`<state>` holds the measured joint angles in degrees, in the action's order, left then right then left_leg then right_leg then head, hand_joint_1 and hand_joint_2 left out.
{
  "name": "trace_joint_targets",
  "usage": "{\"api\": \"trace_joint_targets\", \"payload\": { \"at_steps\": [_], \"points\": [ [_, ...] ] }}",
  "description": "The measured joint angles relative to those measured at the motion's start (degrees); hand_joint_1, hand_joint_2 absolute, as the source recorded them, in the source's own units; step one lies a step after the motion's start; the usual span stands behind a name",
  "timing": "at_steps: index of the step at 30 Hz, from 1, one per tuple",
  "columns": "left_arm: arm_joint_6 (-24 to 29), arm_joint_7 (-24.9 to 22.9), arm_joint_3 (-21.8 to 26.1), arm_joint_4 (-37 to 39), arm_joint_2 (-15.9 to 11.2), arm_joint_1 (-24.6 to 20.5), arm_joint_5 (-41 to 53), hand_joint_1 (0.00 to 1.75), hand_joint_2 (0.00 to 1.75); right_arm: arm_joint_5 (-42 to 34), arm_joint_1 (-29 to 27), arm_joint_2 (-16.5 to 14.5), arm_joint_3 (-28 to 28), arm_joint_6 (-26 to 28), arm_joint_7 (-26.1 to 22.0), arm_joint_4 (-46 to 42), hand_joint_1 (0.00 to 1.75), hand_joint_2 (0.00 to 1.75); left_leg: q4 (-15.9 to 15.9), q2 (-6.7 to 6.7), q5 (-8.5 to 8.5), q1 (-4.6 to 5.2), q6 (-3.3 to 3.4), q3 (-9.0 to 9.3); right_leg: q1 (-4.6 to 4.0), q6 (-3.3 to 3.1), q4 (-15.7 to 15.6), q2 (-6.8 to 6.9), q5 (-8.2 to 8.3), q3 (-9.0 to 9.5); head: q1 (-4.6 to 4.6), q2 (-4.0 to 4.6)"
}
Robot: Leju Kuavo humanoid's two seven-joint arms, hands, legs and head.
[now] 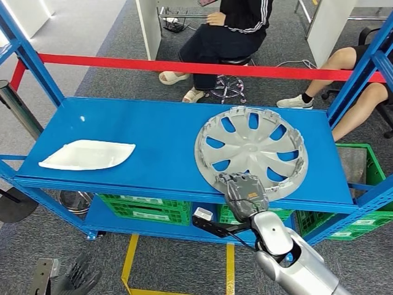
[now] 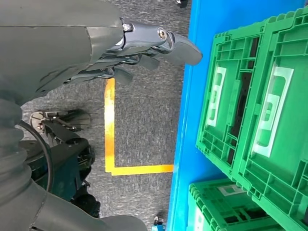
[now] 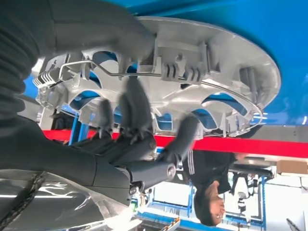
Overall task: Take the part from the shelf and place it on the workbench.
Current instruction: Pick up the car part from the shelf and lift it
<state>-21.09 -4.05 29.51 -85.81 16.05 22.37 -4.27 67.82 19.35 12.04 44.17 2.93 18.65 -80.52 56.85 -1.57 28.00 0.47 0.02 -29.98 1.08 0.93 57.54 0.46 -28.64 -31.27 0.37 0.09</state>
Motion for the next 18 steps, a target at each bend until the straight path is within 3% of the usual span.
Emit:
{"api": "trace_joint_targets", "payload": {
  "at_steps": [18],
  "points": [
    [-1.62, 0.11, 2.54, -0.04, 1.5, -0.64, 0.82, 0.0, 1.75, -0.96, 0.1, 0.0, 0.0, -0.63, -0.31, -0.09, 0.0, 1.75, 0.0, 0.0, 0.0, 0.0, 0.0, 0.0, 0.0, 0.0, 0.0, 0.0, 0.0, 0.0, 0.0, 0.0]
  ]
}}
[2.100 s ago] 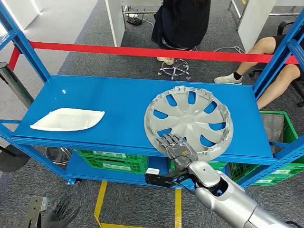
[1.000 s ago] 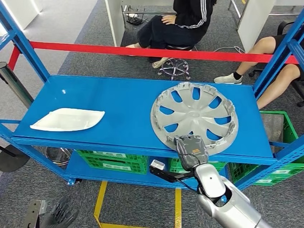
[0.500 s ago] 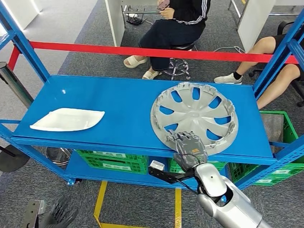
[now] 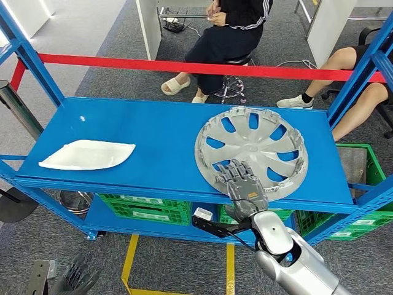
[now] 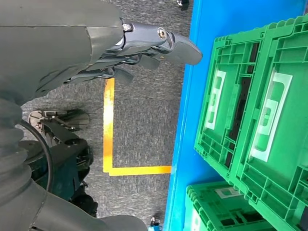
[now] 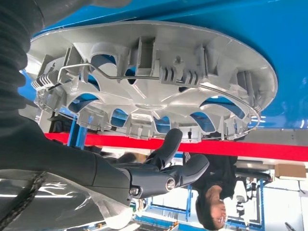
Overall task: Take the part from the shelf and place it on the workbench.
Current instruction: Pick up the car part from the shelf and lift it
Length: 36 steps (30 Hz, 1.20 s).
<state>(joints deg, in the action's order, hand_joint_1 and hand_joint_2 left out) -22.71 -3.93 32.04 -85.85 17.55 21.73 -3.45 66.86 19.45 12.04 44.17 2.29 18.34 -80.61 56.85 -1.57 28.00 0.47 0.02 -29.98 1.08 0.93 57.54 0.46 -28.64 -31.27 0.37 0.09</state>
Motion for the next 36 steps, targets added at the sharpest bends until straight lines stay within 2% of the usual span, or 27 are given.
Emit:
{"api": "trace_joint_targets", "payload": {
  "at_steps": [5, 12, 29, 30, 31, 34, 35, 36],
  "points": [
    [-0.43, 0.01, 0.45, -0.07, 0.26, -0.12, 0.38, 0.0, 1.75, -0.08, 0.03, 0.0, 0.02, -0.32, 0.01, 0.04, 0.0, 1.75, 0.0, 0.0, 0.0, 0.0, 0.0, 0.0, 0.0, 0.0, 0.0, 0.0, 0.0, 0.0, 0.0, 0.0],
    [-4.2, 0.24, 3.43, -0.13, 1.58, -1.67, 3.29, 0.0, 1.75, -2.13, 1.81, 0.0, 0.13, -4.45, 0.64, 3.27, 0.0, 1.75, 0.0, 0.0, 0.0, 0.0, 0.0, 0.0, 0.0, 0.0, 0.0, 0.0, 0.01, 0.01, 0.0, 0.0],
    [-5.4, 0.31, 4.71, -0.13, 1.9, -2.44, 3.74, 0.0, 1.75, -4.35, 4.55, 0.0, -0.18, -5.82, 0.93, 9.39, 0.0, 1.75, 0.0, 0.0, -0.01, 0.0, 0.0, 0.0, 0.0, 0.01, 0.0, 0.0, 0.01, 0.0, 0.0, 0.0],
    [-5.48, 0.31, 4.72, -0.13, 1.9, -2.44, 3.76, 0.0, 1.75, -4.49, 4.7, 0.0, -0.36, -5.82, 0.97, 9.8, 0.05, 1.75, 0.0, 0.0, -0.01, 0.0, 0.0, 0.0, 0.0, 0.01, 0.0, 0.0, 0.02, 0.0, 0.0, 0.0],
    [-5.54, 0.31, 4.73, -0.13, 1.9, -2.44, 3.76, 0.0, 1.75, -4.62, 4.84, 0.0, -0.59, -5.84, 1.02, 10.17, 0.36, 1.75, 0.0, 0.0, -0.01, 0.0, 0.0, 0.0, 0.0, 0.02, 0.0, 0.0, 0.02, 0.0, 0.0, 0.0],
    [-5.61, 0.31, 4.76, -0.13, 1.9, -2.45, 3.74, 0.0, 1.75, -4.81, 5.19, 0.0, -1.13, -5.89, 1.07, 11.04, 1.62, 1.75, 0.0, 0.0, -0.01, 0.0, 0.0, 0.0, 0.0, 0.02, 0.0, -0.01, 0.02, 0.0, 0.0, 0.0],
    [-5.64, 0.31, 4.79, -0.13, 1.9, -2.45, 3.73, 0.0, 1.75, -4.78, 5.25, 0.0, -1.25, -5.88, 1.11, 11.24, 1.75, 1.75, 0.0, 0.0, -0.01, 0.0, 0.0, 0.0, 0.0, 0.02, 0.0, -0.01, 0.02, 0.0, 0.0, 0.0],
    [-5.7, 0.31, 4.86, -0.13, 1.91, -2.45, 3.72, 0.0, 1.75, -4.67, 5.26, 0.0, -1.34, -5.86, 1.17, 11.4, 1.75, 1.75, 0.0, 0.0, -0.01, 0.0, 0.0, 0.0, 0.0, 0.02, 0.0, -0.01, 0.02, -0.01, 0.0, 0.0]
  ]
}}
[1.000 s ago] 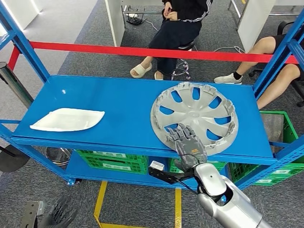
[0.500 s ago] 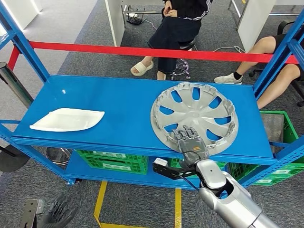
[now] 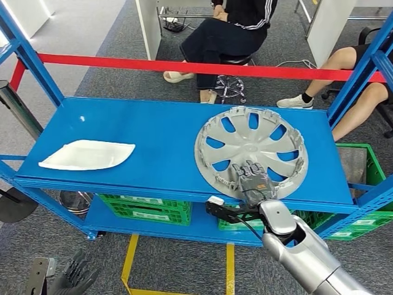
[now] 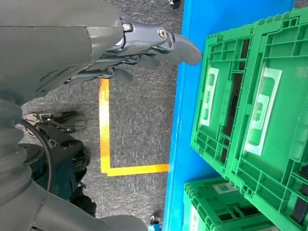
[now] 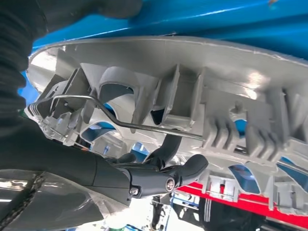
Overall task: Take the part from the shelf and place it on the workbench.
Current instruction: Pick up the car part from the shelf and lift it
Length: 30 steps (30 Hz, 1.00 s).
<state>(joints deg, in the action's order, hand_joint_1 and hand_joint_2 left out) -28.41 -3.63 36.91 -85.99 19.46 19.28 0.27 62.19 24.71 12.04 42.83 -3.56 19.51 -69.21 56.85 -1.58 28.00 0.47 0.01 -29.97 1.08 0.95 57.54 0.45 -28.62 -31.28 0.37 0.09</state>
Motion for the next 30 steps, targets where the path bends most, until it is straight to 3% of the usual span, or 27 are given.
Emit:
{"api": "trace_joint_targets", "payload": {
  "at_steps": [7, 13, 30],
  "points": [
    [-0.5, 0.05, 0.66, 0.0, 0.25, -0.01, -0.2, 0.0, 1.75, 1.74, -1.21, 0.04, -0.08, 0.5, 0.26, 0.26, 1.75, 1.75, 0.0, -0.02, -0.01, 0.0, -0.01, 0.0, 0.0, 0.01, 0.0, -0.05, 0.02, -0.01, -0.01, 0.0],
    [0.38, 0.36, 0.73, 0.0, 0.4, 0.16, -1.33, 0.0, 1.75, 2.79, -2.82, 0.09, -0.71, 4.75, -0.65, -1.89, 1.75, 1.75, 0.0, -0.02, -0.15, 0.0, 0.0, -0.02, 0.0, 0.04, 0.0, -0.07, 0.18, -0.04, -0.01, 0.0],
    [2.61, 2.39, 0.68, -0.8, 0.46, 3.28, -6.49, 0.0, 1.75, 1.04, -9.72, 2.03, -3.77, 11.39, -5.23, -25.16, 1.75, 1.75, 0.01, -0.02, -0.16, 0.0, 0.02, -0.35, 0.0, 0.02, 0.0, -0.05, 0.18, -0.36, 0.0, 0.0]
  ]
}}
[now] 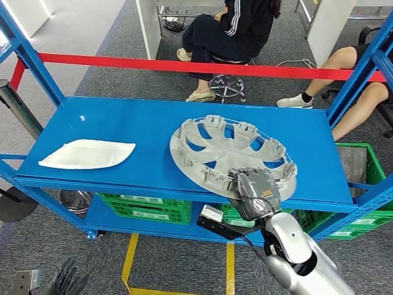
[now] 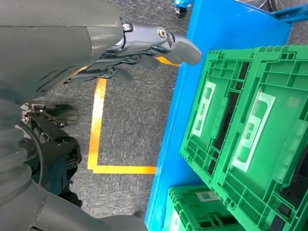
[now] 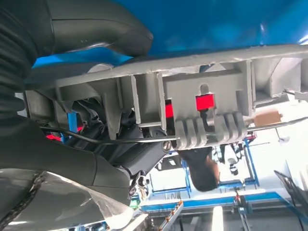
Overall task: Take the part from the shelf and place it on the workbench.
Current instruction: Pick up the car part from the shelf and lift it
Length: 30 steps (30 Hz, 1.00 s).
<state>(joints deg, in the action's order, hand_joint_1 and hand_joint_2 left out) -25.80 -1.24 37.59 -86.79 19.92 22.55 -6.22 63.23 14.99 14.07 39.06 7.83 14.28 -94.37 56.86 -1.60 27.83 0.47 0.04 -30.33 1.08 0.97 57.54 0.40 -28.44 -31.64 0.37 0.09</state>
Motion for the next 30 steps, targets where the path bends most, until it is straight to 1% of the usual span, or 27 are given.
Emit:
{"api": "trace_joint_targets", "payload": {
  "at_steps": [2, 4, 6, 9, 11, 13, 15, 16, 17, 18, 19, 20, 22, 23, 24, 25, 26, 27, 28, 29, 30],
  "points": [
    [-0.2, 0.72, -0.01, -0.05, 0.01, 0.12, -0.1, 0.0, 1.75, 0.27, -0.58, 0.14, -0.16, 1.11, -0.52, -1.06, 1.75, 1.75, 0.0, 0.0, 0.0, 0.0, 0.0, -0.01, 0.0, 0.0, 0.0, 0.0, 0.0, -0.01, 0.0, 0.0],
    [-0.89, 1.83, -0.03, -0.11, 0.02, 0.21, -0.57, 0.0, 1.75, 1.04, -1.6, 0.21, -0.49, 4.13, -1.61, -2.25, 1.75, 1.75, 0.0, 0.01, 0.0, 0.0, 0.0, -0.01, 0.0, 0.0, 0.0, 0.02, 0.01, -0.01, 0.0, 0.0],
    [-1.77, 2.68, -0.19, -0.17, 0.04, 0.42, -0.97, 0.0, 1.75, 1.6, -3.37, 0.22, -1.15, 9.33, -3.49, -4.12, 1.75, 1.75, 0.0, 0.03, 0.0, 0.0, 0.0, -0.04, 0.0, 0.0, 0.0, 0.08, 0.0, -0.01, 0.01, 0.0],
    [-1.53, 3.99, -0.98, -0.47, 0.1, 1.29, -0.83, 0.0, 1.75, -0.86, -6.42, 0.23, -2.36, 19.07, -8.63, -7.42, 1.75, 1.75, 0.0, 0.03, 0.01, 0.0, 0.01, -0.09, 0.01, 0.01, 0.0, 0.04, 0.0, -0.08, -0.01, 0.0],
    [-1.03, 5.63, -1.9, -0.95, 0.13, 1.87, -0.34, 0.0, 1.75, -4.95, -8.25, 0.3, -3.1, 24.24, -13.07, -9.58, 1.75, 1.75, 0.01, 0.03, 0.04, 0.01, 0.04, -0.11, 0.01, 0.02, -0.02, 0.05, -0.02, -0.11, 0.0, 0.0],
    [-1.24, 7.52, -2.77, -1.58, 0.16, 2.32, 1.13, 0.0, 1.75, -10.67, -10.16, 0.52, -3.87, 27.06, -17.5, -11.69, 1.75, 1.75, 0.29, 0.05, 0.24, 0.11, 0.29, -0.19, 0.21, 0.19, -0.18, 0.07, 0.03, -0.08, -0.03, 0.0],
    [-1.89, 9.61, -3.42, -2.26, 0.17, 2.65, 3.35, 0.0, 1.75, -18.35, -12.71, 0.85, -5.07, 28.14, -22.36, -13.93, 1.75, 1.75, 0.59, 0.07, 0.4, 0.25, 0.82, -0.29, 0.4, 0.51, -0.35, 0.13, 0.16, 0.0, -0.04, 0.0],
    [-2.03, 10.84, -3.71, -2.71, 0.17, 2.82, 4.78, 0.0, 1.75, -22.77, -14.17, 1.0, -5.88, 28.18, -25.08, -15.2, 1.75, 1.75, 0.48, 0.08, 0.22, 0.29, 1.15, -0.3, 0.38, 0.76, -0.44, 0.17, 0.32, 0.06, -0.06, 0.0],
    [-1.95, 12.11, -4.06, -3.2, 0.25, 2.99, 6.16, 0.0, 1.75, -27.45, -15.68, 1.13, -6.86, 27.74, -27.86, -16.54, 1.75, 1.75, -0.06, 0.05, -0.19, 0.1, 1.43, -0.14, 0.37, 0.95, -0.43, 0.16, 0.24, 0.02, -0.04, 0.0],
    [-1.67, 13.4, -4.47, -3.72, 0.32, 3.11, 7.53, 0.0, 1.75, -32.12, -17.07, 1.24, -8.02, 26.93, -30.71, -17.92, 1.75, 1.75, -0.75, 0.0, -0.72, -0.05, 1.7, 0.06, 0.29, 1.15, -0.15, 0.08, -0.22, -0.17, -0.01, 0.0],
    [-1.29, 14.55, -4.87, -4.2, 0.39, 3.19, 8.75, 0.0, 1.75, -36.07, -18.32, 1.29, -9.24, 25.99, -33.27, -19.18, 1.75, 1.75, -1.43, -0.07, -1.26, -0.22, 1.97, 0.21, 0.21, 1.31, 1.02, -0.05, -1.31, -0.73, 0.04, 0.0],
    [-0.99, 15.43, -5.32, -4.57, 0.46, 3.23, 9.7, 0.0, 1.75, -39.17, -19.46, 1.33, -10.6, 25.04, -35.56, -20.41, 1.75, 1.75, -1.95, -0.13, -1.63, -0.39, 2.15, 0.29, 0.18, 1.39, 3.41, -0.17, -3.08, -1.78, 0.1, 0.0],
    [-0.6, 16.48, -6.1, -5.03, 0.49, 3.22, 10.91, 0.0, 1.75, -42.27, -21.39, 1.34, -13.03, 23.76, -38.54, -22.33, 1.75, 1.75, -1.94, -0.29, -1.83, -0.35, 2.31, -0.03, 0.22, 1.69, 10.5, -0.32, -6.8, -4.67, 0.16, 0.0],
    [-0.46, 16.82, -6.48, -5.14, 0.5, 3.23, 11.35, 0.0, 1.75, -43.32, -22.32, 1.34, -14.19, 23.22, -39.57, -23.1, 1.75, 1.75, -1.78, -0.41, -1.82, -0.38, 2.29, -0.23, 0.3, 1.92, 13.33, -0.31, -7.71, -5.76, 0.15, 0.0],
    [-0.28, 17.11, -6.8, -5.19, 0.52, 3.24, 11.68, 0.0, 1.75, -44.52, -23.23, 1.34, -15.26, 22.62, -40.4, -23.67, 1.75, 1.75, -1.59, -0.59, -1.81, -0.43, 2.25, -0.41, 0.42, 2.15, 14.34, -0.28, -7.54, -6.02, 0.14, 0.0],
    [-0.09, 17.4, -7.04, -5.21, 0.53, 3.25, 11.94, 0.0, 1.75, -46.05, -24.11, 1.34, -16.31, 21.88, -41.26, -24.15, 1.75, 1.75, -1.29, -0.84, -1.74, -0.56, 2.12, -0.61, 0.58, 2.43, 13.13, -0.16, -6.3, -5.22, 0.15, 0.0],
    [0.11, 17.67, -7.23, -5.21, 0.54, 3.26, 12.15, 0.0, 1.75, -47.76, -24.88, 1.33, -17.31, 21.02, -42.17, -24.58, 1.75, 1.75, -0.87, -1.1, -1.6, -0.74, 1.87, -0.84, 0.8, 2.73, 10.04, 0.17, -4.42, -3.49, 0.14, 0.0],
    [0.31, 17.91, -7.37, -5.22, 0.52, 3.27, 12.33, 0.0, 1.75, -49.37, -25.53, 1.31, -18.21, 20.13, -43.13, -24.95, 1.75, 1.75, -0.3, -1.42, -1.37, -0.82, 1.48, -1.08, 0.86, 3.09, 6.31, 1.2, -3.23, -1.48, 0.18, 0.0],
    [0.45, 18.11, -7.45, -5.26, 0.51, 3.33, 12.5, 0.0, 1.75, -50.7, -26.06, 1.24, -19.01, 19.32, -44.01, -25.27, 1.75, 1.75, 0.35, -1.75, -1.1, -0.79, 1.02, -1.36, 0.85, 3.15, 3.48, 2.12, -2.22, 0.18, 0.28, 0.0],
    [0.56, 18.32, -7.52, -5.32, 0.49, 3.39, 12.64, 0.0, 1.75, -51.65, -26.55, 1.15, -19.75, 18.68, -44.68, -25.57, 1.75, 1.75, 0.97, -2.06, -0.87, -0.65, 0.63, -1.51, 0.82, 2.95, 1.92, 2.9, -1.89, 1.06, 0.32, 0.0],
    [0.62, 18.47, -7.58, -5.39, 0.47, 3.45, 12.77, 0.0, 1.75, -52.35, -26.99, 1.04, -20.44, 18.19, -45.14, -25.83, 1.75, 1.75, 1.51, -2.35, -0.73, -0.45, 0.31, -1.64, 0.71, 2.55, 1.59, 3.26, -2.18, 1.2, 0.3, 0.0]
  ]
}}
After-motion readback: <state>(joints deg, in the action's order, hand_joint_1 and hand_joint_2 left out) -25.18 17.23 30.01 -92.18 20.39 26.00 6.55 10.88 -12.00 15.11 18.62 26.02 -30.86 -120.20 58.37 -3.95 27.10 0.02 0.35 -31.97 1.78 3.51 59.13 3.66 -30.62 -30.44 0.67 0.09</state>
